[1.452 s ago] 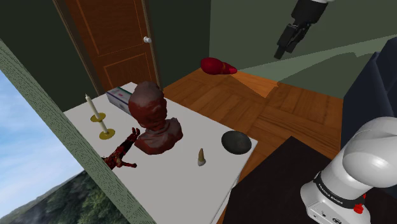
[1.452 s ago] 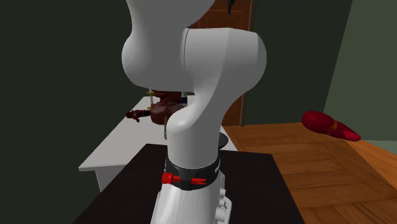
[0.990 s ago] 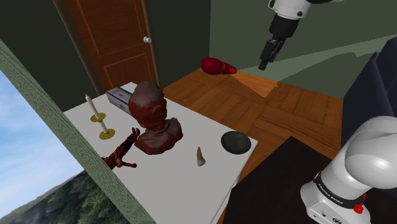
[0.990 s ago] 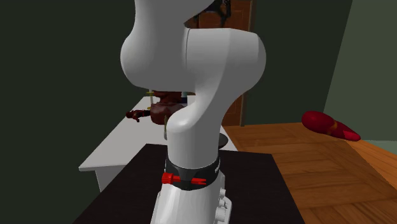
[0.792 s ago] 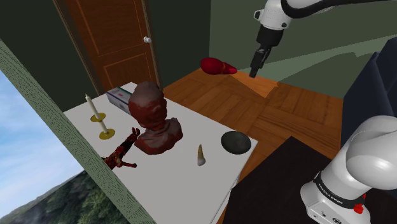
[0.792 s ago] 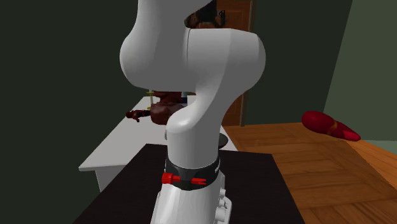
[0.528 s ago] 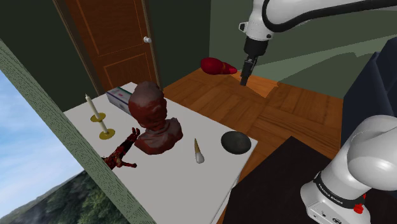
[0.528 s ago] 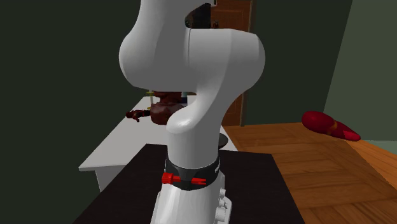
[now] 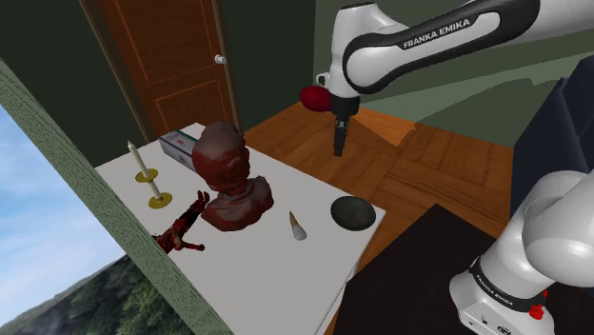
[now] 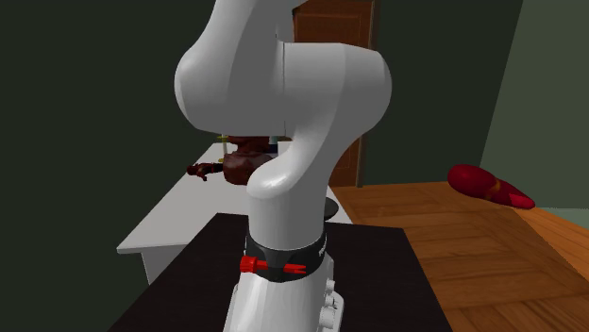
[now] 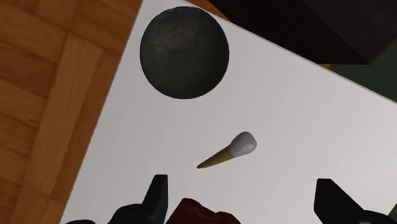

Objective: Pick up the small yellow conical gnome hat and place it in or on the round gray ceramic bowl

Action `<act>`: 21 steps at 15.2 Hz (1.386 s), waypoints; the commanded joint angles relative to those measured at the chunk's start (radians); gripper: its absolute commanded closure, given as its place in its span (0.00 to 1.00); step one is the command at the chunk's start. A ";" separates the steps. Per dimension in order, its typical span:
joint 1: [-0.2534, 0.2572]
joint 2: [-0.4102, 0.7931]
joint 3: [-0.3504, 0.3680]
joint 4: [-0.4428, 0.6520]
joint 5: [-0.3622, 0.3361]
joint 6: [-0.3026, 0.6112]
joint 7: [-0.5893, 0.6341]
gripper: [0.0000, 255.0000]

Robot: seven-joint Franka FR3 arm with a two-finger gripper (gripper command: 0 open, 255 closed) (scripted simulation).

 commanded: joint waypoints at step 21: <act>0.155 0.613 0.118 0.145 -0.197 0.263 -0.164 0.00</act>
